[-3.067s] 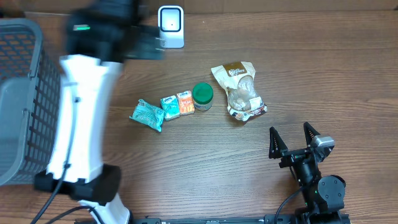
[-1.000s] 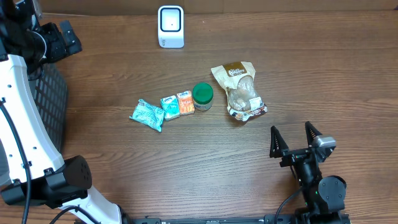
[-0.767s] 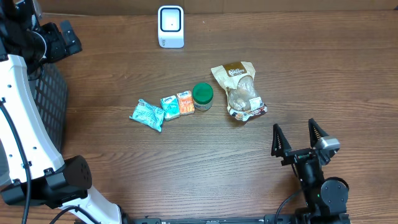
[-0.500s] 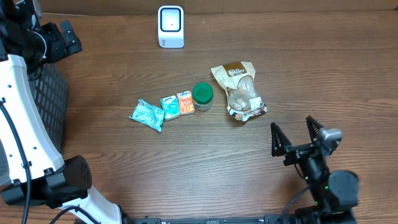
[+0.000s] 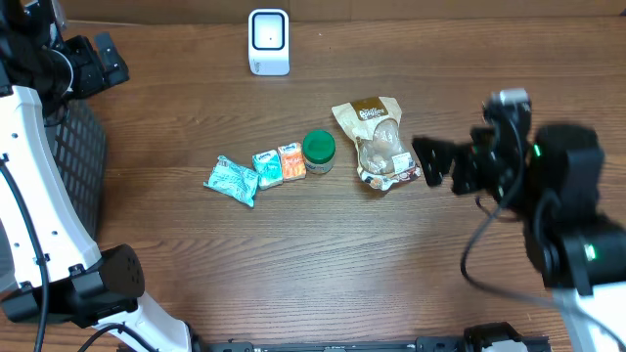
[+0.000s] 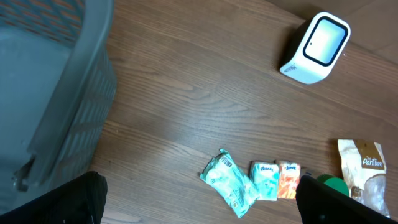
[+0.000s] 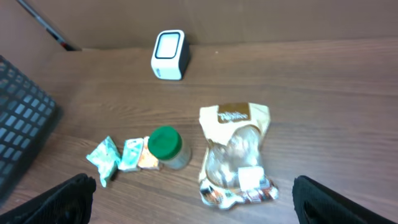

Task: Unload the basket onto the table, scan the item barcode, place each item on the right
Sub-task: 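Reach the right gripper forward and grasp the clear plastic bag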

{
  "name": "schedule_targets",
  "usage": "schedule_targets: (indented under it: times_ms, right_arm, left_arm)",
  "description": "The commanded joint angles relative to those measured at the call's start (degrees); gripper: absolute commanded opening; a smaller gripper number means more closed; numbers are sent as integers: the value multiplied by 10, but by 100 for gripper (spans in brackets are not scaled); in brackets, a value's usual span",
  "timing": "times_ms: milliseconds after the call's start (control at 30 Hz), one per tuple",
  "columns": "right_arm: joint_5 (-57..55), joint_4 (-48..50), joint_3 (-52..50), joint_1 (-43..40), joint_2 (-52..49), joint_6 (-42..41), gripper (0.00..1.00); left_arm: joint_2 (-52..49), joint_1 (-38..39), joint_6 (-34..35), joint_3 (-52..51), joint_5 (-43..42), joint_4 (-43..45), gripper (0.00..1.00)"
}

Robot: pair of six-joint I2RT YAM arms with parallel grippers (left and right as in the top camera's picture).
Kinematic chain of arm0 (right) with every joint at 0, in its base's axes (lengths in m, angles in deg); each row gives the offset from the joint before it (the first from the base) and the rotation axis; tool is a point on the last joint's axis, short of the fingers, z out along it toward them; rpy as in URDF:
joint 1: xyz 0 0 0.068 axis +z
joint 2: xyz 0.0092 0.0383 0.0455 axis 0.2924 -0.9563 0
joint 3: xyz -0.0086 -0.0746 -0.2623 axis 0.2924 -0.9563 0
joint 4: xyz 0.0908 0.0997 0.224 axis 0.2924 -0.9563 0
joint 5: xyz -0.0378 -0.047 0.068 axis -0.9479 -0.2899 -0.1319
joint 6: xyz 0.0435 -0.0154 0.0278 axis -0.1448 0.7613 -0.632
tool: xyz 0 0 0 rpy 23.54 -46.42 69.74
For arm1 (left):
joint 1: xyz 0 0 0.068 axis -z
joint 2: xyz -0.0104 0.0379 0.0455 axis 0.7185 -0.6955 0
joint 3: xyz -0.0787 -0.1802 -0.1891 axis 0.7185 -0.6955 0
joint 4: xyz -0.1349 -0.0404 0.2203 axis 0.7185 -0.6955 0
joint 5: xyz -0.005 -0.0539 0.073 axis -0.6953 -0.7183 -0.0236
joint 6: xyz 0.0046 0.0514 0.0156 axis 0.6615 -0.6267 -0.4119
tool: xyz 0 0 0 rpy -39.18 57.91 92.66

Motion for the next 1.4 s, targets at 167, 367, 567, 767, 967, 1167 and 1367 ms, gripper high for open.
schedule_targets:
  times_ms: [167,367,567,767,967,1167,1367]
  right_arm:
    - [245,45,65,1,-230,-19,95]
    - [208,74,65,38,-344,-84,69]
    - [118,146,65,107,-415,-151,69]
    - [-10,179,75,168,-438,-139,73]
    - [-112,190,79,202,-443,-63,79]
    - [-94,184,79,221,-450,2,85]
    - [-203,159,79,216,-450,-155,81]
  left_arm:
    - [0,0,-11,2,-6,-1,99]
    - [0,0,-11,2,-6,-1,100]
    - [0,0,-11,2,-6,-1,100]
    - [0,0,-11,2,-6,-1,99]
    - [0,0,-11,2,-6,-1,99]
    - [0,0,-11,2,-6,-1,100]
    - [0,0,-11,2,-6,-1,100]
